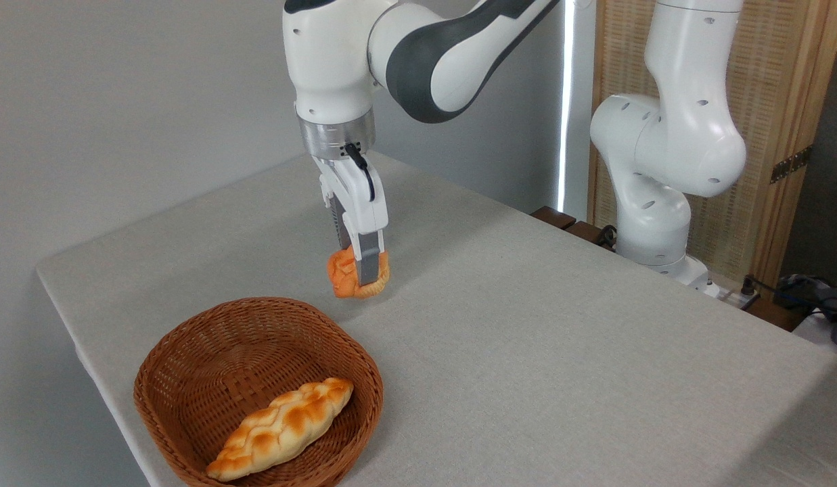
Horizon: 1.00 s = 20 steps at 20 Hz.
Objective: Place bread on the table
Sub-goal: 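Lower the bun onto the table and open the gripper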
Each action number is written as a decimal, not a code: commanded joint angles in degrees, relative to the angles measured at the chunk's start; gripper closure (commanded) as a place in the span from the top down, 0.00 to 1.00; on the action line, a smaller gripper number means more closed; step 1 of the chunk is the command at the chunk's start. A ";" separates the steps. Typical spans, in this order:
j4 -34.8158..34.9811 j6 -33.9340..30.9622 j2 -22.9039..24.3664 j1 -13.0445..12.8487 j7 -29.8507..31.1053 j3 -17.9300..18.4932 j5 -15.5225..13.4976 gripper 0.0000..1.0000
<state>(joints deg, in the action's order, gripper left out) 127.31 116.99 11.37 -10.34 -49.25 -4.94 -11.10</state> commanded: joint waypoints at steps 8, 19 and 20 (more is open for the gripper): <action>2.06 3.51 0.14 -0.74 -0.14 0.10 2.31 1.00; -2.32 3.07 0.14 -0.65 2.66 0.10 1.52 1.00; -4.07 2.90 -0.38 -0.65 3.45 0.10 1.52 1.00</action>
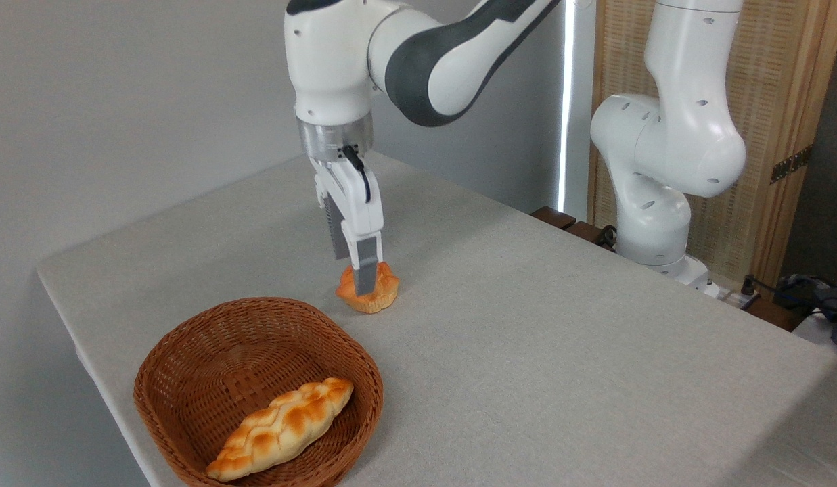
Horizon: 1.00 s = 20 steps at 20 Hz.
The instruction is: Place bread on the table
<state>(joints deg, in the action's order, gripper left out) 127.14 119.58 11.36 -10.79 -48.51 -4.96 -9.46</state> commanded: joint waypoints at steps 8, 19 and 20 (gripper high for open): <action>-30.25 -19.10 -10.82 3.75 11.24 0.39 0.85 1.00; -41.89 -27.64 -15.31 5.61 15.20 1.09 8.76 1.00; -41.80 -27.64 -15.31 5.61 15.29 1.09 8.84 1.00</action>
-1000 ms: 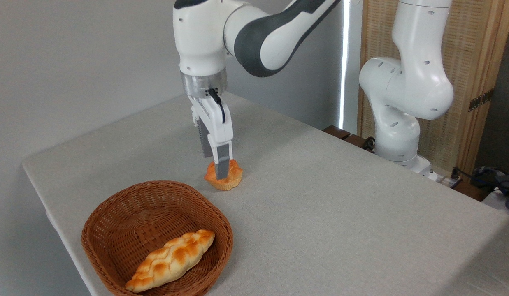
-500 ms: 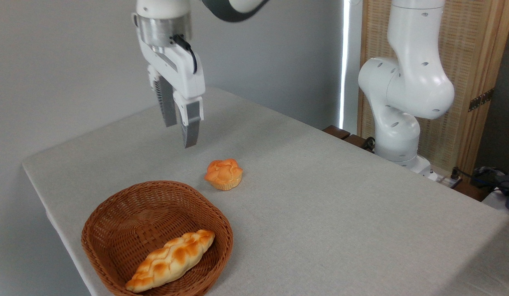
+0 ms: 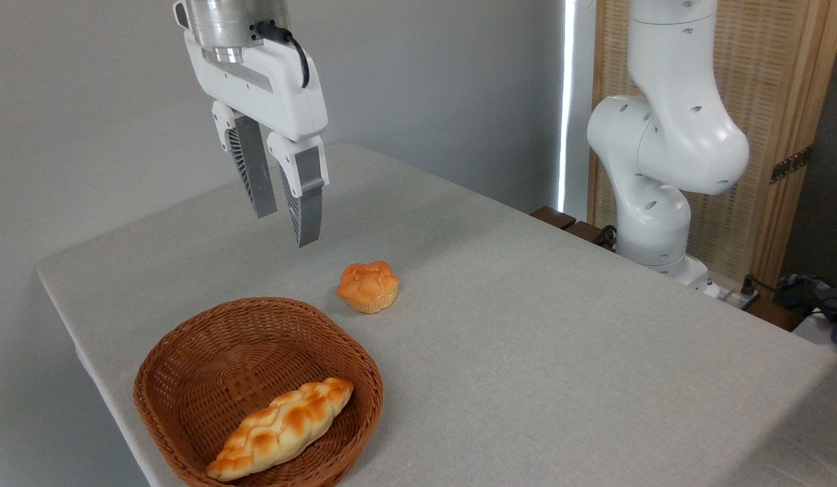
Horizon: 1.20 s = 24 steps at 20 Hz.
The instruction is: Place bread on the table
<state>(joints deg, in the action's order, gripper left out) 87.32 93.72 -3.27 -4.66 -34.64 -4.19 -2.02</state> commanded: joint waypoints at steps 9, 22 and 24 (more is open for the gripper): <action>-2.06 -1.97 -0.60 -0.61 1.15 0.32 1.31 1.00; 1.28 -1.53 2.56 -4.13 0.71 4.72 1.14 1.00; 1.28 -1.53 2.56 -4.13 0.71 4.72 1.14 1.00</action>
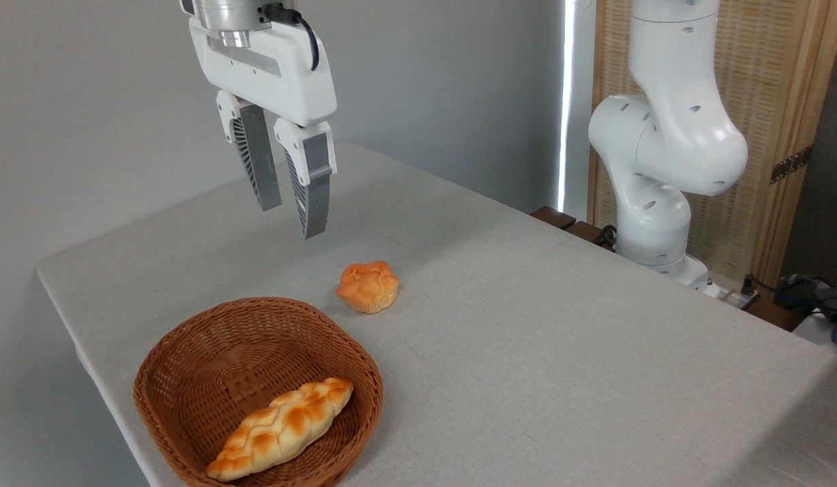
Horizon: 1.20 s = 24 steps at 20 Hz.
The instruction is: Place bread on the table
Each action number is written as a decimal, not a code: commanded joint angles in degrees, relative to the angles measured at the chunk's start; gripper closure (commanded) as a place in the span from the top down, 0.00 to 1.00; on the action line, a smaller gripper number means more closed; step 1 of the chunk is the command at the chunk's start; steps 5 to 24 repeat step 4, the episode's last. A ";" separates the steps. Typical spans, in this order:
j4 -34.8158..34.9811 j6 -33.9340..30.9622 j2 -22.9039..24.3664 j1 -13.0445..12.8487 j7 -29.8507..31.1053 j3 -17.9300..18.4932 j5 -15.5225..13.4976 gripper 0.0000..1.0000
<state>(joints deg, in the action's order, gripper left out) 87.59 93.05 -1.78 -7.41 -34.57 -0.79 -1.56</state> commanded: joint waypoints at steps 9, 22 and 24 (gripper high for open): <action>0.91 -0.77 0.99 -1.29 0.65 1.40 0.68 1.00; 0.91 -0.77 0.99 -1.29 0.65 1.40 0.68 1.00; 0.91 -0.77 0.99 -1.29 0.65 1.40 0.68 1.00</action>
